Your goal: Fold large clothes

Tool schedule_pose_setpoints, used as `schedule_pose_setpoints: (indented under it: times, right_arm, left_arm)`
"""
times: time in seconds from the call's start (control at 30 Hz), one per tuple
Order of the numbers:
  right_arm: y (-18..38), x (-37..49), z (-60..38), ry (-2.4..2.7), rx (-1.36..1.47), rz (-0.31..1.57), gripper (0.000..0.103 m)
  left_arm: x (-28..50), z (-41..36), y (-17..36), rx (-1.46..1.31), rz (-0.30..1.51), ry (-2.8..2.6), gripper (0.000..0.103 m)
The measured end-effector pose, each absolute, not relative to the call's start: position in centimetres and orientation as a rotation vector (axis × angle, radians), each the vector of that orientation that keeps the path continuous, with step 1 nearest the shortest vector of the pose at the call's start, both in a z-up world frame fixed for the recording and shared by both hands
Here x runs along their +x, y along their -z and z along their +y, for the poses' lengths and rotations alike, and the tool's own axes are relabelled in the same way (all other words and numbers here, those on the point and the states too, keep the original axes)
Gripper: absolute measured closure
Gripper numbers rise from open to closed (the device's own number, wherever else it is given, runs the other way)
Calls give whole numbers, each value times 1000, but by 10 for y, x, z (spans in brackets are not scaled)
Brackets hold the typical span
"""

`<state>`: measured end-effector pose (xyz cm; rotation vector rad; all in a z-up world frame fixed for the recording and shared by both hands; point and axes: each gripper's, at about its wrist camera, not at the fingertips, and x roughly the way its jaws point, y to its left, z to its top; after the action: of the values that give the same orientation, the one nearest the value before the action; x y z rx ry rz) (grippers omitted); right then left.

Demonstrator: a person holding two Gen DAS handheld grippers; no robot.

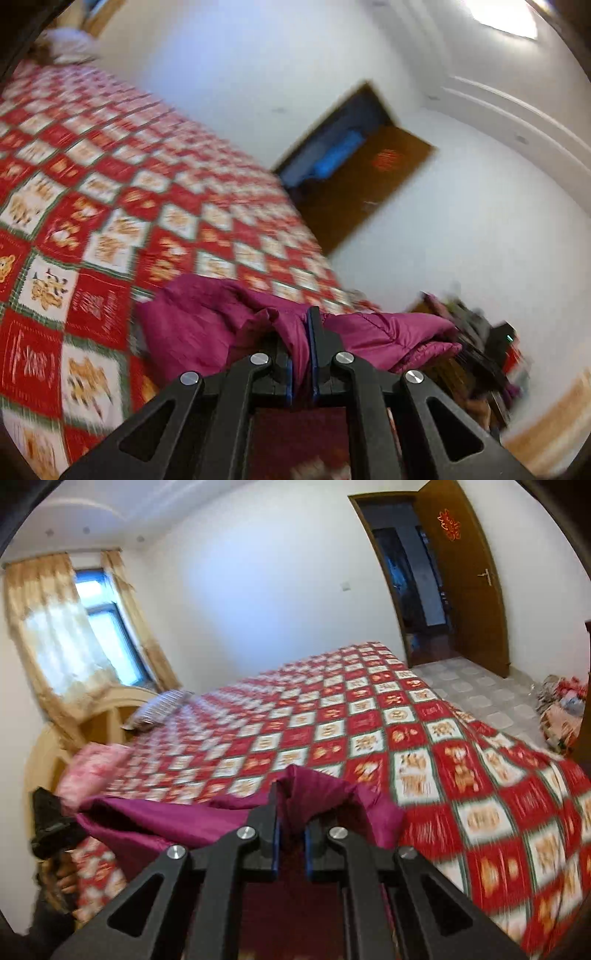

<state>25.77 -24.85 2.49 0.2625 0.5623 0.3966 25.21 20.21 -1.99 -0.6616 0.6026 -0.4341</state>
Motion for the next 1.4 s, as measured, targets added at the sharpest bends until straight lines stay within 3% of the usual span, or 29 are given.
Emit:
schedule_pose_setpoints:
  times: [0.2, 0.3, 0.37, 0.4, 0.43, 0.53, 0.67, 0.87, 0.93, 1.03, 1.1, 1.13, 1.2, 1.27, 1.37, 1.4]
  right_arm:
    - [48, 362, -227, -295, 260, 667, 91]
    - [86, 388, -222, -243, 279, 696, 82]
    - [105, 397, -222, -213, 286, 707, 59]
    - [110, 399, -223, -197, 289, 713, 37]
    - [115, 402, -225, -182, 297, 718, 24]
    - [128, 409, -229, -165, 329, 730, 18]
    - [133, 414, -233, -166, 354, 755, 18]
    - [93, 394, -252, -271, 467, 675, 17]
    - [70, 376, -257, -301, 474, 622, 13]
    - [45, 349, -244, -338, 380, 608, 14]
    - [39, 334, -222, -358, 280, 622, 31]
    - [40, 328, -206, -356, 215, 639, 51]
    - [44, 320, -178, -380, 136, 666, 69]
    - [49, 321, -149, -423, 91, 679, 71]
    - [63, 339, -114, -425, 44, 688, 71]
    - [69, 348, -107, -410, 35, 692, 71]
  left_arm:
    - [342, 211, 86, -690, 755, 242, 97]
    - [370, 208, 113, -698, 827, 195, 97]
    - [381, 208, 128, -716, 882, 198, 97]
    - [385, 212, 136, -750, 899, 220, 97]
    - [385, 216, 141, -790, 904, 244, 97]
    - [391, 236, 156, -962, 911, 332, 97]
    - [384, 272, 154, -1162, 831, 430, 96]
    - [365, 269, 92, -872, 804, 403, 92]
    - [362, 261, 80, -774, 829, 386, 90]
    - [367, 245, 77, -612, 913, 352, 86]
    - [366, 224, 74, -501, 934, 432, 85]
    - [363, 219, 70, -504, 916, 482, 85]
    - [360, 218, 69, -578, 864, 560, 81]
    - [358, 223, 63, -709, 782, 556, 73]
    - [351, 225, 48, -795, 679, 413, 43]
    - [348, 220, 40, -780, 653, 389, 41]
